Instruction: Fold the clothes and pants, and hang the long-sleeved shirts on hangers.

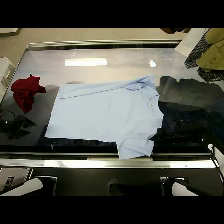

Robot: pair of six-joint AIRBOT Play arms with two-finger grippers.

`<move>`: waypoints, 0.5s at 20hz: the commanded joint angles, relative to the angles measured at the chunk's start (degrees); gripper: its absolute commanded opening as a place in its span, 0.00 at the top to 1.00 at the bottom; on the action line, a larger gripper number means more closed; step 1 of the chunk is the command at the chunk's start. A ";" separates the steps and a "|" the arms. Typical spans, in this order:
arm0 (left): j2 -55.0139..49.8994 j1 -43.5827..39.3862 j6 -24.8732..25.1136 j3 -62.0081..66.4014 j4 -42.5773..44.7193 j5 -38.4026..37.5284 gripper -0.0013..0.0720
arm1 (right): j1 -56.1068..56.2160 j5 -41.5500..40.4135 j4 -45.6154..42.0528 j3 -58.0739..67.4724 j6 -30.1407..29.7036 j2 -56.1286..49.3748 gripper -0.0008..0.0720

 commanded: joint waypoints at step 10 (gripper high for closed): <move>-5.77 -0.96 11.21 -10.88 -9.84 5.33 0.20 | 0.13 -1.68 -0.20 -0.04 0.68 -0.04 0.95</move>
